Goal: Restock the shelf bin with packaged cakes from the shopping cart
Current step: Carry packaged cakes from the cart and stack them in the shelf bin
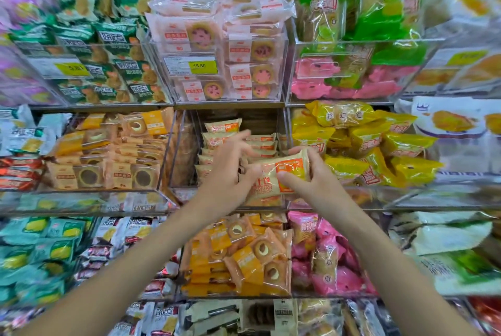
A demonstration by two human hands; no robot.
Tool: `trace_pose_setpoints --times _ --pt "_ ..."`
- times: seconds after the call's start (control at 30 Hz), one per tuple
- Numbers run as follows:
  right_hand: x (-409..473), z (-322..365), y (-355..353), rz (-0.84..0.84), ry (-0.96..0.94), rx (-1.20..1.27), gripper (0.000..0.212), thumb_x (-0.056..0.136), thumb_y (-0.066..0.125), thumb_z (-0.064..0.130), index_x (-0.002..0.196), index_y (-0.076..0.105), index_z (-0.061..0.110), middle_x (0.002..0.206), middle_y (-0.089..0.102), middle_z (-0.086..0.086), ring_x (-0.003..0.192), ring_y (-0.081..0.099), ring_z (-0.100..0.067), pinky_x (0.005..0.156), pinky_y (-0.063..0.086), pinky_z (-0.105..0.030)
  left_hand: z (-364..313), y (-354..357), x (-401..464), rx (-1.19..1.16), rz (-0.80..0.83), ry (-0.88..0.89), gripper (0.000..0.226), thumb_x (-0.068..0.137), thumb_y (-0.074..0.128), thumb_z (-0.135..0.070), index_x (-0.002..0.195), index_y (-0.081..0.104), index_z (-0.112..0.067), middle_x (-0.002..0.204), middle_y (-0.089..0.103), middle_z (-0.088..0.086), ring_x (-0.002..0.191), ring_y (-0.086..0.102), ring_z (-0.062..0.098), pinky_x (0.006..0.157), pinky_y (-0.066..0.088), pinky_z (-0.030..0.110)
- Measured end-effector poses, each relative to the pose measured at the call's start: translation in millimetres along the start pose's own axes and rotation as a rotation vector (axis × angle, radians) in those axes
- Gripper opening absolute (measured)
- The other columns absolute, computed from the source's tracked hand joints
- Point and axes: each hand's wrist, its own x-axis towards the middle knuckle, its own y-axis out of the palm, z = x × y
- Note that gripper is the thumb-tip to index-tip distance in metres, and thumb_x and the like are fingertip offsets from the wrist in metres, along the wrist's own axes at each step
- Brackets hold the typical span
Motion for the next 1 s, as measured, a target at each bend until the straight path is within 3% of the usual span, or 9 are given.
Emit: trace_pose_setpoints --times 0.03,0.1,0.2,0.3,0.4,0.5,0.57,0.77,1.0 --pt "-0.6 2.2 0.2 0.037 -0.032 -0.048 0.039 0.085 0.069 0.022 0.115 0.045 0.029 0.102 0.060 0.002 0.077 0.066 0.000 0.058 0.052 -0.017 0.9 -10.2 2.2 0.040 0.168 0.058 0.015 0.092 0.047 -0.041 0.097 0.041 -0.029 0.134 0.041 -0.004 0.125 0.036 0.011 0.096 0.039 0.026" --pt "0.2 8.9 2.3 0.122 -0.103 -0.114 0.044 0.083 0.070 0.021 0.119 0.045 0.029 0.098 0.059 0.006 0.072 0.063 0.004 0.057 0.048 -0.013 -0.6 -28.9 9.6 -0.026 0.449 -0.031 0.022 0.087 0.051 -0.052 0.094 0.043 -0.033 0.123 0.053 0.003 0.115 0.051 0.021 0.087 0.050 0.042" --pt "5.9 15.8 7.8 0.164 -0.164 -0.075 0.048 0.081 0.072 0.023 0.116 0.045 0.039 0.105 0.059 0.009 0.081 0.064 0.003 0.062 0.050 -0.013 1.6 -46.9 20.7 -0.108 0.584 -0.051 0.031 0.079 0.056 -0.059 0.097 0.049 -0.035 0.098 0.057 -0.004 0.092 0.058 0.014 0.081 0.051 0.041" --pt "14.4 19.7 11.2 0.175 -0.152 -0.104 0.046 0.079 0.072 0.037 0.110 0.042 0.050 0.110 0.057 0.015 0.090 0.062 0.005 0.065 0.051 -0.013 5.8 -50.6 23.1 -0.145 0.594 -0.005 0.020 0.077 0.059 -0.058 0.092 0.051 -0.047 0.087 0.056 -0.020 0.083 0.057 0.004 0.074 0.048 0.023" --pt "28.0 15.5 15.1 0.126 -0.142 -0.126 0.037 0.083 0.057 0.054 0.116 0.047 0.040 0.105 0.060 0.020 0.094 0.059 0.009 0.068 0.049 -0.010 19.0 -62.0 35.4 -0.006 0.477 -0.035 0.025 0.078 0.059 -0.056 0.095 0.053 -0.038 0.091 0.059 -0.015 0.085 0.059 0.008 0.073 0.049 0.026" --pt "47.2 -5.8 11.0 -0.113 -0.291 -0.671 0.029 0.093 0.049 0.040 0.114 0.057 0.021 0.106 0.062 0.009 0.099 0.058 -0.004 0.074 0.049 -0.018 46.9 -75.5 64.0 0.564 0.439 -0.011 0.028 0.084 0.057 -0.048 0.106 0.050 -0.031 0.106 0.055 -0.005 0.100 0.056 0.021 0.075 0.045 0.035" --pt "53.8 -26.3 11.6 -0.087 -0.377 -1.082 0.029 0.095 0.046 0.028 0.107 0.062 0.007 0.108 0.062 -0.007 0.104 0.054 -0.022 0.081 0.045 -0.032 68.8 -73.2 82.6 0.937 0.497 -0.048 0.042 0.085 0.051 -0.050 0.120 0.045 -0.027 0.118 0.049 0.000 0.109 0.049 0.024 0.080 0.042 0.034" --pt "59.1 -48.8 13.0 -0.134 -0.476 -1.199 0.033 0.085 0.039 0.023 0.091 0.066 0.006 0.087 0.065 -0.009 0.087 0.058 -0.028 0.082 0.039 -0.033 126.6 -47.3 117.0 0.846 0.563 -0.207 0.052 0.090 0.053 -0.040 0.136 0.037 -0.022 0.137 0.041 0.006 0.126 0.040 0.029 0.101 0.038 0.045" --pt "60.6 -47.5 14.2 -0.137 -0.487 -1.202 0.031 0.083 0.040 0.022 0.087 0.065 0.005 0.083 0.063 -0.010 0.083 0.057 -0.028 0.077 0.042 -0.034 141.4 -40.3 136.5 0.887 0.738 -0.248 0.057 0.095 0.050 -0.030 0.146 0.028 -0.017 0.150 0.030 0.009 0.134 0.032 0.027 0.108 0.031 0.032"
